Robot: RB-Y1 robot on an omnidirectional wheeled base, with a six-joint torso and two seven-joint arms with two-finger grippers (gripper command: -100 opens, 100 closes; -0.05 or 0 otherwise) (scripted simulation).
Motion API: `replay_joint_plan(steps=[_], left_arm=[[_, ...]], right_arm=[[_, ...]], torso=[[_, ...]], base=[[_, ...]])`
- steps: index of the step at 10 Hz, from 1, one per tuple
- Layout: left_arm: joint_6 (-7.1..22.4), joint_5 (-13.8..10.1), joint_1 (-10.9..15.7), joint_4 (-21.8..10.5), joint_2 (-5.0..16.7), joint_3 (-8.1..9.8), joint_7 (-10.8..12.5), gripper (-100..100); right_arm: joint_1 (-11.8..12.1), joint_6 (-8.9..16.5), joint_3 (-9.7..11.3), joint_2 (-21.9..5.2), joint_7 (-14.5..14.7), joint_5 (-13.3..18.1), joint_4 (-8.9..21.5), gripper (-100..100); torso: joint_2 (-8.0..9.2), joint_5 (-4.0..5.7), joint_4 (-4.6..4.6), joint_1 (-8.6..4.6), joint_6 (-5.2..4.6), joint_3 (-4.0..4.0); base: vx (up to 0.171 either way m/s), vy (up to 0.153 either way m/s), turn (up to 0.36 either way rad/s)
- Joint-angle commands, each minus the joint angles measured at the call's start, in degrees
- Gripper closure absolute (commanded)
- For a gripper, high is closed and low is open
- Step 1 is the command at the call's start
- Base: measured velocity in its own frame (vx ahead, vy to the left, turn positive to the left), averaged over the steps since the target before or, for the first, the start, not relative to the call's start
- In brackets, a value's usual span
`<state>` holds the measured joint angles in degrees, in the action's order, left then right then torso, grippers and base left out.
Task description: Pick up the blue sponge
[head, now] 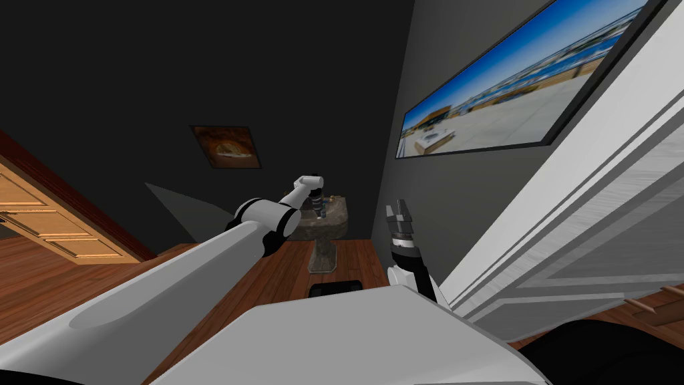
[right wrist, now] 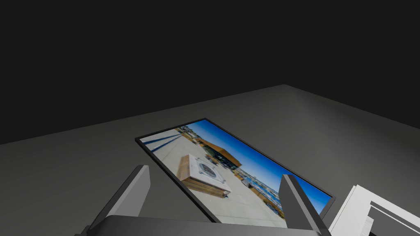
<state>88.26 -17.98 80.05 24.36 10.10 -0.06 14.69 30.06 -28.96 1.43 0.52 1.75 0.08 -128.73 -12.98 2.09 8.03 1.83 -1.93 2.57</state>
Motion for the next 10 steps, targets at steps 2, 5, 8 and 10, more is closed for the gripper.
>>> replay_joint_plan(steps=[2,5,8,10], left_arm=[[-1.2,0.3,0.4,1.1,-0.2,-0.13,0.3,-100],[-1.1,0.4,0.1,2.0,-0.2,-0.2,0.5,100],[-1.1,0.4,0.1,2.0,-0.3,-0.2,0.5,100],[-1.1,0.4,0.1,2.0,-0.3,-0.2,0.5,0]], right_arm=[[0.0,0.0,0.0,0.0,0.0,0.0,0.0,0],[0.0,0.0,0.0,0.0,0.0,0.0,0.0,0],[0.0,0.0,0.0,0.0,0.0,0.0,0.0,0],[0.0,0.0,0.0,0.0,0.0,0.0,0.0,0]], torso=[[0.13,0.01,0.03,-0.01,0.0,-0.07],[-0.27,-0.02,-0.04,0.11,0.0,0.13],[-0.82,-0.02,-0.2,0.12,0.01,0.48],[-0.87,-0.03,-0.22,0.12,0.01,0.51]], base=[[-0.254,-0.016,0.054],[-0.121,0.001,0.013],[-0.003,0.0,0.0],[0.0,0.0,0.0]])
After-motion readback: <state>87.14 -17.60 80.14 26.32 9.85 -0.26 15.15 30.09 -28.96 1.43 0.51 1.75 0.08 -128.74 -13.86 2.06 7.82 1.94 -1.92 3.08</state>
